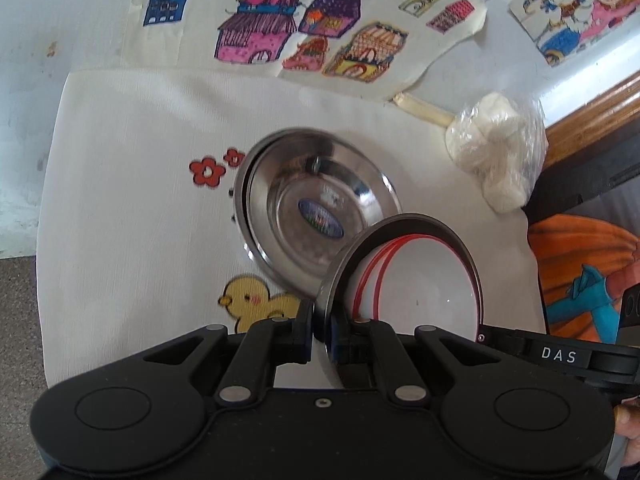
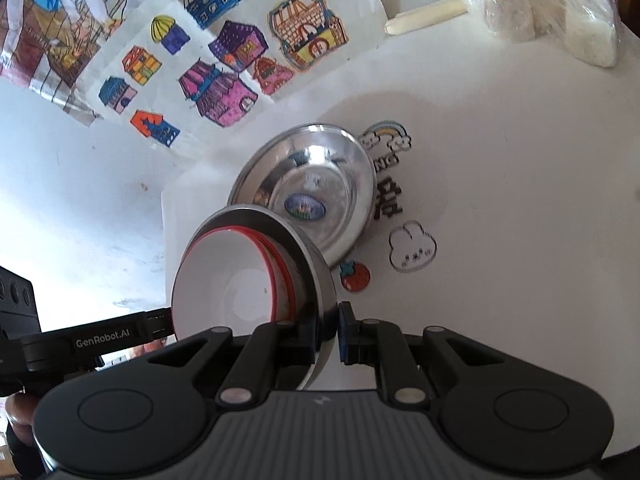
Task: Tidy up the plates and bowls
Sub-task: 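Lift the stack with both grippers and carry it over the steel dish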
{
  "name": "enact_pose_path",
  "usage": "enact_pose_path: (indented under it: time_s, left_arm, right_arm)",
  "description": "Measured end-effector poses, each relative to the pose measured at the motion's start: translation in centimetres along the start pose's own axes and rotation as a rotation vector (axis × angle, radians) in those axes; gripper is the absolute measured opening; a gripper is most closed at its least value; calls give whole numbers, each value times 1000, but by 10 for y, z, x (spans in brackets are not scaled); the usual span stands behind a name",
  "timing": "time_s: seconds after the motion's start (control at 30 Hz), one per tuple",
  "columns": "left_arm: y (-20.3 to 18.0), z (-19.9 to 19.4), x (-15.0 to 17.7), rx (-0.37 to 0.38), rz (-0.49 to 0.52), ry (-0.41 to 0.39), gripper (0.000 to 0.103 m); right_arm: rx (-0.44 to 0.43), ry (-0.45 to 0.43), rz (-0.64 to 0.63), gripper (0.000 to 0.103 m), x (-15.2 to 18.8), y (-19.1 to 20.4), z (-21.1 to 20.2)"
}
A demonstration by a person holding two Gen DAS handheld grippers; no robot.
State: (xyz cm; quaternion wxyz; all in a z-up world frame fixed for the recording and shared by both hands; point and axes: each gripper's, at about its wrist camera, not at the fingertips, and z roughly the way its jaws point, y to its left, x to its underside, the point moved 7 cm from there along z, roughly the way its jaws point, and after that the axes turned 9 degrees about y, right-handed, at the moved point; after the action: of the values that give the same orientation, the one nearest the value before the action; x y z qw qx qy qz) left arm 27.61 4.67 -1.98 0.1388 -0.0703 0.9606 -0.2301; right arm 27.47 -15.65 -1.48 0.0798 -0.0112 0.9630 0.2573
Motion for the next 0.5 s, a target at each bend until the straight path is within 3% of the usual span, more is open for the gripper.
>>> enact_pose_path:
  time_s: [0.5]
  left_arm:
    - [2,17,-52,-25,-32,-66,6]
  right_arm:
    - [-23,-51,17,14,-56,0,16]
